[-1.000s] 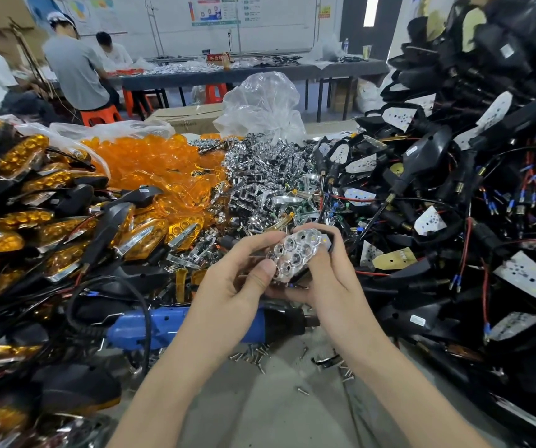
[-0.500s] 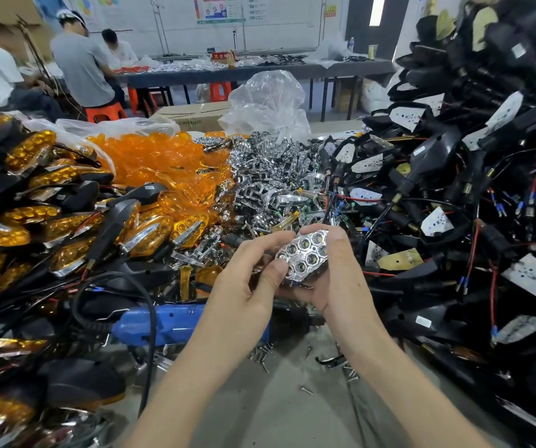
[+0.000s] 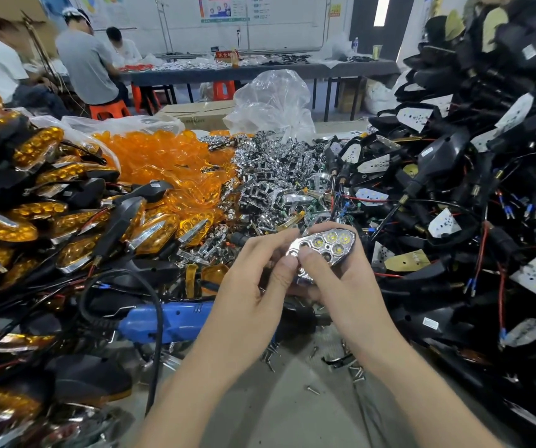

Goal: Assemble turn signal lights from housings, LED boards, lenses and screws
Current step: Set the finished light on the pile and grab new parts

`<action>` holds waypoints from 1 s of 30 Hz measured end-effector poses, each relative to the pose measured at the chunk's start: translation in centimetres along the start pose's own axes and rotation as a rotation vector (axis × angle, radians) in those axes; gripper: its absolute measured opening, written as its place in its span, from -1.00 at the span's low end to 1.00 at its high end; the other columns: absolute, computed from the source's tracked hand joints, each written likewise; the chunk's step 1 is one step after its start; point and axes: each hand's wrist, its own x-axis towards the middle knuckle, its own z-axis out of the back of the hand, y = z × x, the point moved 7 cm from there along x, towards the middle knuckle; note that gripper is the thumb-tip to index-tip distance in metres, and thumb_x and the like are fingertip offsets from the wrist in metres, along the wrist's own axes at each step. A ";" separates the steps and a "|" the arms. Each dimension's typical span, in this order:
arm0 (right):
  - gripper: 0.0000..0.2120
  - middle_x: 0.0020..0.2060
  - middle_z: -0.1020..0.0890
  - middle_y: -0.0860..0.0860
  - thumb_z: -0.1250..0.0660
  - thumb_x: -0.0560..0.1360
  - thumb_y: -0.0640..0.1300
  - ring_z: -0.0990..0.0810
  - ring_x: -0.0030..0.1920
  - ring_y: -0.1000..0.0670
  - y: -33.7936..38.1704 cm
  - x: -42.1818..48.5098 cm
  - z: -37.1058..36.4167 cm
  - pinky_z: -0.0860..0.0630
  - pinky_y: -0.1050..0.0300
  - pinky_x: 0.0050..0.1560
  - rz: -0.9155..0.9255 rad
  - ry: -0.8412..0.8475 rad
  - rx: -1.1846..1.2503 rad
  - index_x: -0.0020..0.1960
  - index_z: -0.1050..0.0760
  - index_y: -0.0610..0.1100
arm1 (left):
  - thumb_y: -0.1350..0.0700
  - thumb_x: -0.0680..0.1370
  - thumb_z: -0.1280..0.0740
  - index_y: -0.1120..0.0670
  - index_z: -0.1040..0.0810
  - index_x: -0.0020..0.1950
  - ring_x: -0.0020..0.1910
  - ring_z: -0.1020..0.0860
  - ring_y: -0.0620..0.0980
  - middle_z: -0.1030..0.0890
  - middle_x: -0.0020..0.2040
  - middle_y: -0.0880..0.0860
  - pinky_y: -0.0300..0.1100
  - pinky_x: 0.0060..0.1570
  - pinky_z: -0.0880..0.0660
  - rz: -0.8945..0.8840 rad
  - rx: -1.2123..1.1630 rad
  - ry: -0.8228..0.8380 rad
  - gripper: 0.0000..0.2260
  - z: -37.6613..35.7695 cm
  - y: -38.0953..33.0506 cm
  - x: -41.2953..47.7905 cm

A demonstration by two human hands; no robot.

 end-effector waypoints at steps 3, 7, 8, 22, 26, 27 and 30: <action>-0.81 0.03 -0.72 -0.07 -0.38 0.51 -0.14 -0.73 0.06 -0.07 0.4 0.2 0.0 -0.71 -0.11 -0.08 0.002 0.005 0.086 0.02 -0.54 0.15 | -0.03 0.71 -0.15 -0.14 -0.47 0.37 0.21 -0.53 -0.21 -0.51 0.21 -0.22 -0.40 0.11 -0.45 -0.019 0.078 -0.065 -0.74 0.9 0.1 -0.1; -0.81 -0.02 -0.74 -0.12 -0.35 0.52 -0.15 -0.75 -0.02 -0.08 0.9 0.4 0.6 -0.68 0.04 -0.15 0.006 0.001 0.126 0.09 -0.48 0.06 | -0.12 0.70 -0.07 -0.15 -0.47 0.36 0.18 -0.55 -0.21 -0.56 0.14 -0.26 -0.16 0.13 -0.53 -0.010 0.255 -0.092 -0.69 2.1 0.5 -0.3; -0.81 -0.02 -0.74 -0.14 -0.35 0.53 -0.16 -0.76 -0.04 -0.09 1.0 0.5 0.9 -0.68 0.03 -0.16 0.011 -0.007 0.136 0.10 -0.47 0.04 | -0.15 0.69 -0.06 -0.17 -0.47 0.36 0.12 -0.55 -0.24 -0.57 0.08 -0.29 -0.15 0.07 -0.54 -0.001 0.301 -0.079 -0.68 2.3 0.7 -0.4; -0.83 -0.01 -0.72 -0.22 -0.33 0.55 -0.17 -0.73 -0.01 -0.25 1.7 1.1 3.3 -0.68 -0.02 -0.19 0.031 -0.070 0.190 0.13 -0.44 -0.05 | -0.08 0.65 -0.18 -0.15 -0.54 0.23 -0.04 -0.57 -0.20 -0.58 0.00 -0.26 -0.19 -0.15 -0.54 -0.011 0.434 0.096 -0.78 1.3 0.7 -0.7; -0.83 -0.04 -0.72 -0.20 -0.33 0.54 -0.17 -0.73 -0.03 -0.22 1.9 0.9 3.0 -0.67 0.00 -0.20 0.038 -0.066 0.185 0.12 -0.45 -0.03 | -0.08 0.66 -0.17 -0.12 -0.55 0.18 -0.09 -0.57 -0.15 -0.57 -0.04 -0.21 -0.08 -0.18 -0.54 -0.034 0.454 0.079 -0.79 1.2 0.6 -0.6; -0.83 -0.04 -0.72 -0.20 -0.33 0.54 -0.17 -0.73 -0.03 -0.21 2.0 0.9 2.9 -0.67 0.00 -0.21 0.042 -0.071 0.178 0.11 -0.45 -0.03 | -0.09 0.66 -0.17 -0.11 -0.56 0.17 -0.09 -0.57 -0.15 -0.56 -0.05 -0.20 -0.08 -0.19 -0.54 -0.036 0.465 0.076 -0.79 1.2 0.6 -0.6; -0.83 -0.05 -0.72 -0.17 -0.33 0.53 -0.17 -0.74 -0.02 -0.15 2.3 0.8 2.7 -0.67 0.00 -0.20 0.054 -0.079 0.169 0.05 -0.52 0.06 | -0.12 0.64 -0.11 -0.09 -0.57 0.14 -0.11 -0.55 -0.14 -0.53 -0.08 -0.19 -0.13 -0.22 -0.51 -0.044 0.483 0.069 -0.72 1.2 0.7 -0.5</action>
